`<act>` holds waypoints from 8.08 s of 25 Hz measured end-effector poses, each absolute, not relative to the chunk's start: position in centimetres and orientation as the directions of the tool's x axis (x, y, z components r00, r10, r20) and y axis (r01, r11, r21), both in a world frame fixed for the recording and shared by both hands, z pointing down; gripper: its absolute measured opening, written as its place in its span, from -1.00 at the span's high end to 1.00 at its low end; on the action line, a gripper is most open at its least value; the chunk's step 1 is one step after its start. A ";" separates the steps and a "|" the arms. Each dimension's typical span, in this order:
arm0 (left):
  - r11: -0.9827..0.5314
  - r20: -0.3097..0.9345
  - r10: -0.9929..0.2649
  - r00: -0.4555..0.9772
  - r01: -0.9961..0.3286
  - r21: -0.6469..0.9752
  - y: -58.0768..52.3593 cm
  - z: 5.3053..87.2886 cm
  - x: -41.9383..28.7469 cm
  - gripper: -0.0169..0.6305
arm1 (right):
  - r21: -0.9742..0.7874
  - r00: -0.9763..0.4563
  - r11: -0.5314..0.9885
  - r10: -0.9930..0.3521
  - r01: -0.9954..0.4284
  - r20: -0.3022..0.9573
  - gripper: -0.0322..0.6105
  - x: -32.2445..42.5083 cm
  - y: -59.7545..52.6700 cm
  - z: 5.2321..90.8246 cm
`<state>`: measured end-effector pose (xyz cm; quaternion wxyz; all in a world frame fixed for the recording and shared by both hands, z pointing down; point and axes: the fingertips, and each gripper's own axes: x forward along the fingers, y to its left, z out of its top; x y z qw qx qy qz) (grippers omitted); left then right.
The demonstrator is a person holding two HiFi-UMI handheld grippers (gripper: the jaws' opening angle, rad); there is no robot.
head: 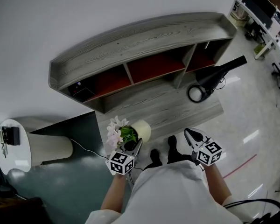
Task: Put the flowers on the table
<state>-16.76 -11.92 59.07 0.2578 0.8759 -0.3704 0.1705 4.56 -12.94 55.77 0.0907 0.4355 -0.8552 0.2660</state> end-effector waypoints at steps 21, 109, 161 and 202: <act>-0.632 0.656 -0.541 0.526 -0.769 0.096 -18.2 63.7 -10.1 0.79 | -0.414 -0.764 0.644 -0.510 -0.644 0.395 0.84 7.6 -21.3 57.0; -0.773 0.849 -0.512 0.134 -0.504 -0.386 -18.4 75.0 -8.8 0.75 | -0.441 -0.828 0.730 -0.308 -0.522 0.469 0.84 7.8 -21.9 61.9; -0.444 0.310 -0.835 0.455 -0.889 0.109 2.1 50.1 -10.3 0.92 | -0.260 -0.764 0.723 -0.560 -0.639 0.321 0.84 4.3 1.8 52.2; -0.287 0.332 -0.863 0.381 -0.910 0.298 7.1 52.6 -6.6 0.92 | -0.372 -0.860 0.780 -0.409 -0.503 0.306 0.84 8.6 2.0 52.2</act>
